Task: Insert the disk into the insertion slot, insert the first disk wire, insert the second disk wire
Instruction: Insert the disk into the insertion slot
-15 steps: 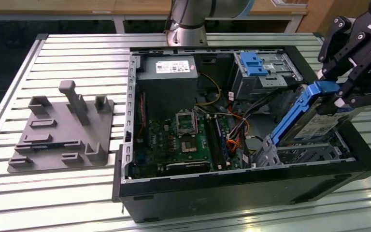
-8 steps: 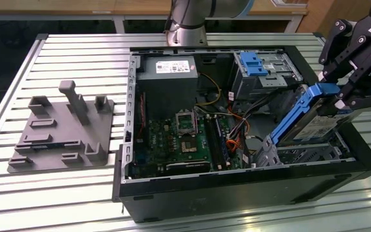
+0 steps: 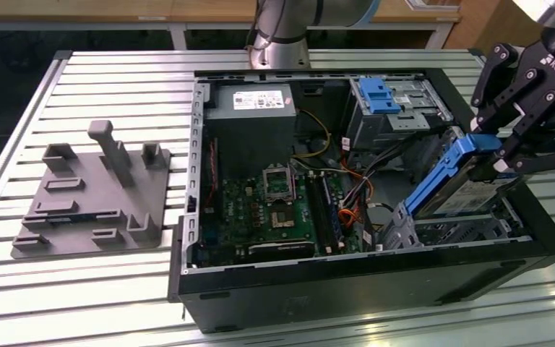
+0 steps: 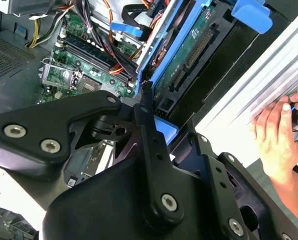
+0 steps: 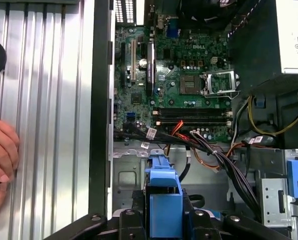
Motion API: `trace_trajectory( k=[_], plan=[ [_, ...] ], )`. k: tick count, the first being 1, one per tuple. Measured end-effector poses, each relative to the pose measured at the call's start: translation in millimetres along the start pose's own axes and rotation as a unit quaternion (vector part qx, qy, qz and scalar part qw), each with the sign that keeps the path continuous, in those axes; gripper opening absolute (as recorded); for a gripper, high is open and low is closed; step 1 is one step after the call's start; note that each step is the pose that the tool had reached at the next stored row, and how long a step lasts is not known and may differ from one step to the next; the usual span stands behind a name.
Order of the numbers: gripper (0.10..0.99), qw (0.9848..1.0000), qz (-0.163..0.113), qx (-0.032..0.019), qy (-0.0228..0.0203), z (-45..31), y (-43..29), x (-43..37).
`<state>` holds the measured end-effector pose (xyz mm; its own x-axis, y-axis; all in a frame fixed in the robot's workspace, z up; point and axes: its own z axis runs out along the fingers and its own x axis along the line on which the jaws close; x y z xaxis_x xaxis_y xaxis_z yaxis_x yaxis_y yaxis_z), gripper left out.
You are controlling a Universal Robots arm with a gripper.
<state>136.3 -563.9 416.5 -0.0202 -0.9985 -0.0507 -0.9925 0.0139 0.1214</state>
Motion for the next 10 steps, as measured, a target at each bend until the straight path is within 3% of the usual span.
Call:
trace_trajectory(
  k=[10],
  plan=[
    [0.365,1.0000,0.000,0.0001,0.0000,17.4,-2.2,0.9]
  ],
)
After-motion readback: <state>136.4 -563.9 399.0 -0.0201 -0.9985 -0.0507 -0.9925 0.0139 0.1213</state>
